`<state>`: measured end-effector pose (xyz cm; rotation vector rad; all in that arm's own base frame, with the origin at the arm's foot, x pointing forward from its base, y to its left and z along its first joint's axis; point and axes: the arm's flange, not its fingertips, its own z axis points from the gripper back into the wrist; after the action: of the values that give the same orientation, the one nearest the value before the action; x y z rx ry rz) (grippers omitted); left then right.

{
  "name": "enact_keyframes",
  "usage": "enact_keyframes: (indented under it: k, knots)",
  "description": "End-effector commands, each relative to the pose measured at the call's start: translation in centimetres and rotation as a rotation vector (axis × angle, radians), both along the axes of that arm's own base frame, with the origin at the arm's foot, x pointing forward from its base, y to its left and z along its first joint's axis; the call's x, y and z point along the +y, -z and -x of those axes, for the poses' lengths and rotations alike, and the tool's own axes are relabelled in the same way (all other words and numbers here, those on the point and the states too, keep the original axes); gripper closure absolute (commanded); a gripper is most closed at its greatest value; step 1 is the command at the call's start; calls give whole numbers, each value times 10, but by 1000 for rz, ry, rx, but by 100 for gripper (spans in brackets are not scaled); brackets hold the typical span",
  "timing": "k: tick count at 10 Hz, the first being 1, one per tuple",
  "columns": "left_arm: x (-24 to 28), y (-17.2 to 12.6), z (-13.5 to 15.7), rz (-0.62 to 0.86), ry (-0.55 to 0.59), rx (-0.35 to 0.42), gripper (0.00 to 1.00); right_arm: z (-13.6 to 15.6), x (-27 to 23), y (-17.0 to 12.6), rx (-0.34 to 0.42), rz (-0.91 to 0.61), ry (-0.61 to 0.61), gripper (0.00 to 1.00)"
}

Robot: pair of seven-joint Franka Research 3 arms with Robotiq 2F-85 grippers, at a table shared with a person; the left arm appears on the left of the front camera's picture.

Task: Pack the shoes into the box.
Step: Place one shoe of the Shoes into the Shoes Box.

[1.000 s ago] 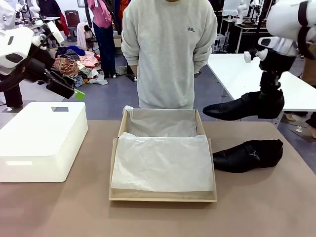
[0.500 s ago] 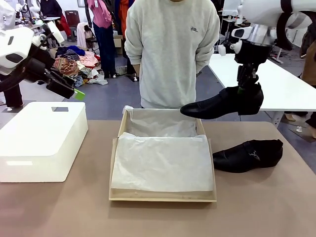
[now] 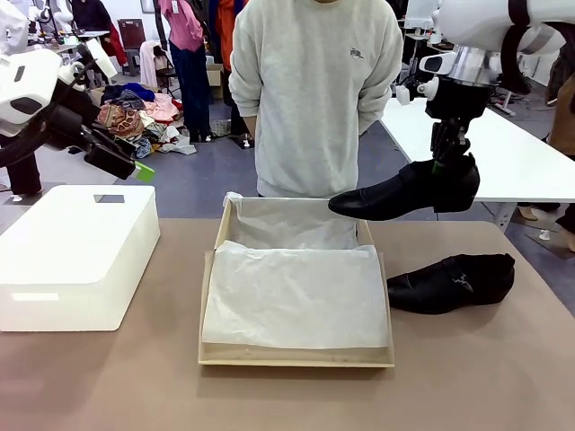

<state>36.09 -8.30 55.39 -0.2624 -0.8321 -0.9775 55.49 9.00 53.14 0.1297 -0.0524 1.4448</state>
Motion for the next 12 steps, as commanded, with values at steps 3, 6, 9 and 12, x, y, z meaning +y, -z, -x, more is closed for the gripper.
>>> enact_keyframes:
  k: [3, 6, 9, 12]
  knots:
    - [1, 2, 0, 11, 16, -4, 0, 0, 0, 0, 0, 0, 0, 100]
    - [1, 2, 0, 11, 16, -4, 0, -14, 43, -17, -19, -32, 61, 100]
    - [1, 2, 0, 11, 16, -4, 0, -31, 94, -19, -6, -34, 72, 100]
    - [1, 2, 0, 11, 16, -4, 0, -39, 141, -8, -39, -39, 95, 100]
